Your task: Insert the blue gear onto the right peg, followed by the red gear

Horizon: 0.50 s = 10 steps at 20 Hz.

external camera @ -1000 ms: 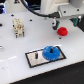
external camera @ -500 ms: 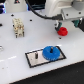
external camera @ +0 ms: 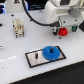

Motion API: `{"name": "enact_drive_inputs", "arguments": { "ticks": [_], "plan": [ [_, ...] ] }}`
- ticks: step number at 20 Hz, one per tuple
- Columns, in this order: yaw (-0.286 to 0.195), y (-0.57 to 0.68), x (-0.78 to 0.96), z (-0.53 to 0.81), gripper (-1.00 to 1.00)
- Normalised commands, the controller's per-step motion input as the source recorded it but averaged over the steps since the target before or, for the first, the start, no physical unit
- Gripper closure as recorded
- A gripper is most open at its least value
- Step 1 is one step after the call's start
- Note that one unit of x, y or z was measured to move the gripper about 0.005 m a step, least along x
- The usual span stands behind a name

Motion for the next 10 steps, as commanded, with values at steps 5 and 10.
{"name": "enact_drive_inputs", "arguments": {
  "ticks": [5,10],
  "plan": [
    [0.0,-0.09,-0.25,-0.14,1.0],
    [0.0,-0.03,-0.22,-0.1,1.0]
  ]
}}
